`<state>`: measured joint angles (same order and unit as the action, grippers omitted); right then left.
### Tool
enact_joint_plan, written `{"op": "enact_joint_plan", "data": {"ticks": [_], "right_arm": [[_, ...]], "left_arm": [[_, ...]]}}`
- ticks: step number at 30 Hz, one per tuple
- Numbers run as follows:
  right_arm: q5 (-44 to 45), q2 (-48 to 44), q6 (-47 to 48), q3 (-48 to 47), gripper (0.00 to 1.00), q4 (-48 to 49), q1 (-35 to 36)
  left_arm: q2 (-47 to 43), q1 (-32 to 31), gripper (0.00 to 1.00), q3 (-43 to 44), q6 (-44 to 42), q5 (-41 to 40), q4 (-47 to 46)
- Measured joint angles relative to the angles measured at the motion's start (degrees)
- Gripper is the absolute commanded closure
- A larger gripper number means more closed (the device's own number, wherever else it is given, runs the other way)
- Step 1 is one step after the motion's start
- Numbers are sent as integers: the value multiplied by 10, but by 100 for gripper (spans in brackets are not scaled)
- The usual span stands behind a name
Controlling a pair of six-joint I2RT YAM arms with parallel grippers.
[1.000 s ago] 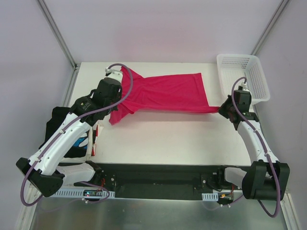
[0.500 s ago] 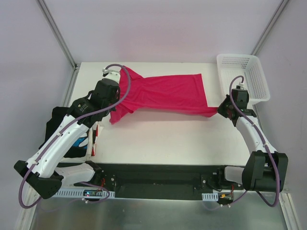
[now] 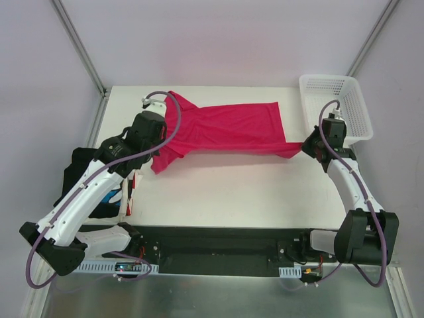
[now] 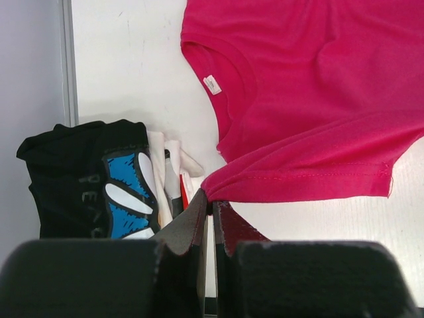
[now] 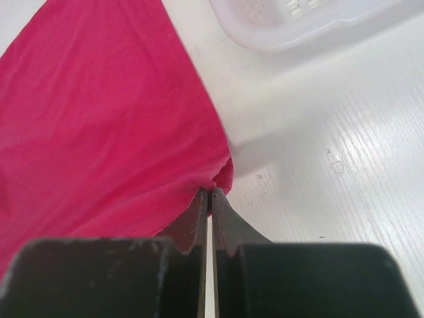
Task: Fold and stack the t-shirts
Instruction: Grap the side of the flattened tshirt closest away from the robot with both arms
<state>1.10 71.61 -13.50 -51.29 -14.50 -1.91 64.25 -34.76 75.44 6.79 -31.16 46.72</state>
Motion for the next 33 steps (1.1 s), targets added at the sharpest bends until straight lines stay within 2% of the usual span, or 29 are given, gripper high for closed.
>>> {"op": "enact_joint_plan", "data": {"ticks": [11, 21, 33], "right_arm": [[0, 17, -2, -12, 99, 8, 0], [-1, 42, -6, -31, 99, 15, 0], [-5, 68, -9, -50, 99, 22, 0]], "left_arm": [[0, 17, 100, -24, 0, -9, -5], [24, 78, 100, -76, 0, 10, -59], [55, 97, 100, -87, -2, 32, -97]]}}
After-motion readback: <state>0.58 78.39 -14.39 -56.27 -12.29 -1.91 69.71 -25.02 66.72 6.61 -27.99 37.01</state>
